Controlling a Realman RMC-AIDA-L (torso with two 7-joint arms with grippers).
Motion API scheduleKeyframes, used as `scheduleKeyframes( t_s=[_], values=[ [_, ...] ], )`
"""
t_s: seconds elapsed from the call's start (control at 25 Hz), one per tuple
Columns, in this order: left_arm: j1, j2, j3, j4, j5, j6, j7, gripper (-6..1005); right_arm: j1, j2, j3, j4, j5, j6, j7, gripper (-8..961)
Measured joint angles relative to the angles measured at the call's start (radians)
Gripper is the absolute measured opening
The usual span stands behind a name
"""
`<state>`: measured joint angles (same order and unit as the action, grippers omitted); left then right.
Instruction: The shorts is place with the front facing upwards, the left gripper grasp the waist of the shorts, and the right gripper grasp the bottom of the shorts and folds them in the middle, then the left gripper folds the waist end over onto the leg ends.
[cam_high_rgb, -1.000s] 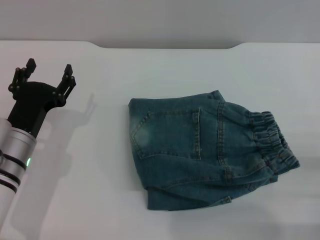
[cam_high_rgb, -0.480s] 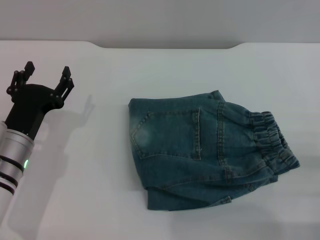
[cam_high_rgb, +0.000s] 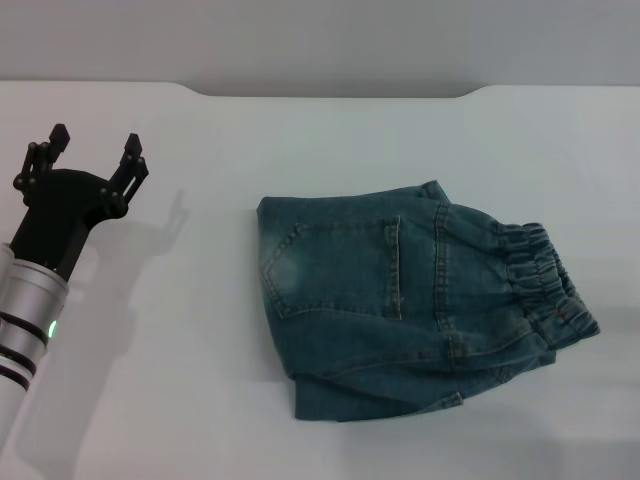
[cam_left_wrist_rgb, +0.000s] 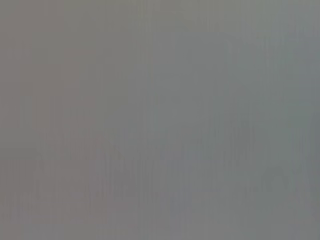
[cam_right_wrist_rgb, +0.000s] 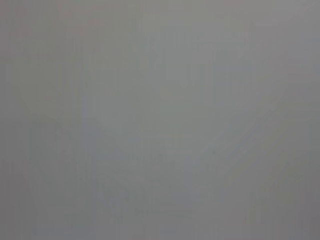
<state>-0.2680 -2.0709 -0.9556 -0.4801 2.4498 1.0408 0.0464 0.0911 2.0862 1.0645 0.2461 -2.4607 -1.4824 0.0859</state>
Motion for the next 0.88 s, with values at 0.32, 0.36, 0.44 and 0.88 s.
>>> scheduleKeyframes(
  t_s=[0.32, 0.36, 0.44, 0.88],
  values=[
    [0.000, 0.000, 0.000, 0.000, 0.001, 0.008, 0.000, 844, 0.000, 0.000, 0.000, 0.002, 0.000, -0.009, 0.000, 733],
    [0.000, 0.000, 0.000, 0.000, 0.001, 0.009, 0.000, 844, 0.000, 0.000, 0.000, 0.002, 0.000, -0.009, -0.001, 733],
    [-0.001, 0.000, 0.000, 0.000, 0.002, 0.010, 0.000, 844, 0.001, 0.000, 0.001, 0.002, 0.000, -0.011, -0.001, 733],
    [-0.008, 0.000, 0.001, 0.000, 0.001, 0.010, 0.000, 844, 0.001, 0.001, 0.004, 0.000, 0.000, -0.035, -0.002, 735]
  ],
)
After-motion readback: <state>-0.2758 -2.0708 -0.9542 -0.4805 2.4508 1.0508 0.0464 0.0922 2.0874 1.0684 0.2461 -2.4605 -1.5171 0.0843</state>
